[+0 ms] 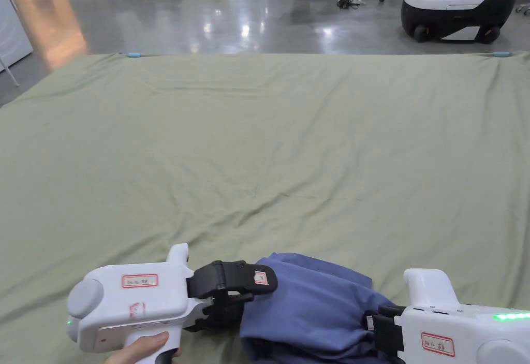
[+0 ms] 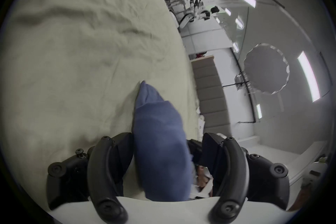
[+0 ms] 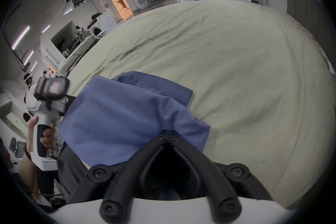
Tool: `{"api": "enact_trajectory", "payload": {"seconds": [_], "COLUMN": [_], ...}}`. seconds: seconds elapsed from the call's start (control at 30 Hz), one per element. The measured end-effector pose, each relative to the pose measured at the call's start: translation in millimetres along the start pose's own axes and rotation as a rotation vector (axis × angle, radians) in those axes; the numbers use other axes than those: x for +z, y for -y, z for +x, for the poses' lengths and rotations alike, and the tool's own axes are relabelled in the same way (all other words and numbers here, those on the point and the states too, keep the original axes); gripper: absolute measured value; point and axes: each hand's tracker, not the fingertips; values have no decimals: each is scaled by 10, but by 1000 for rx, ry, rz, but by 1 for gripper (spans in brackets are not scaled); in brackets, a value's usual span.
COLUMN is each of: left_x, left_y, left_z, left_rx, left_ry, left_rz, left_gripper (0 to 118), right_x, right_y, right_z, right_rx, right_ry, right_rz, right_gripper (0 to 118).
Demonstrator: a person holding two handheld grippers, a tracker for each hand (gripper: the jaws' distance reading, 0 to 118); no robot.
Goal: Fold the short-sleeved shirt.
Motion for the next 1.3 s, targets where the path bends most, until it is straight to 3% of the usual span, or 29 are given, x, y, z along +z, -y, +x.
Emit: {"api": "enact_trajectory", "payload": {"seconds": [0.1, 0.13, 0.2, 0.23, 0.33, 0.47, 0.5, 0.57, 0.67, 0.9, 1.0, 1.07, 1.1, 1.2, 1.27, 1.3], "left_x": [-114, -147, -176, -186, -159, 14, 155, 497, 1293, 2816, 2981, 2945, 2918, 2898, 2937, 2965], "left_y": [34, 48, 99, 100, 100, 69, 59, -40, -229, -571, -682, -728, -749, -733, -773, -762], "left_z": [-42, -46, 20, 35, -21, 132, 179, 271, 306, -122, -326, -436, -489, -519, -387, -255], "left_rx": [21, 39, -27, -64, 12, -59, -68, -71, -144, -50, -2, -27, -7, 31, 14, -66], "left_ry": [77, 95, -20, -59, -5, -14, 64, 84, -35, -330, -360, -475, -518, -609, -682, -749], "left_rz": [1, -5, 16, 25, 23, 20, 87, 111, 230, 408, 395, 413, 413, 457, 387, 392], "left_gripper": [77, 71, 43, 37, 29, 28, 28, 28, 28, 28, 28, 29, 32, 57, 58, 58], "right_x": [10, 10, 5, 2, 17, 152, 240, 407, 679, 892, 849, 765, 726, 700, 768, 776], "right_y": [25, 30, 34, 37, 44, 31, 33, 41, 27, 48, 64, 80, 90, 133, 152, 156], "right_z": [53, 55, 41, 34, 44, 79, 117, 184, 255, 267, 266, 270, 263, 231, 190, 240], "right_rx": [-41, -44, -42, -42, -49, -108, -147, -228, -178, -125, -120, -124, -135, -134, -93, -55], "right_ry": [-27, -28, -25, -26, -33, -118, -188, -229, -184, -143, -133, -140, -142, -153, -139, -101], "right_rz": [9, 11, 12, 14, 19, 54, 107, 180, 243, 218, 216, 214, 203, 186, 182, 183], "right_gripper": [0, 0, 0, 0, 0, 0, 0, 0, 0, 0, 0, 0, 0, 0, 0, 0]}}
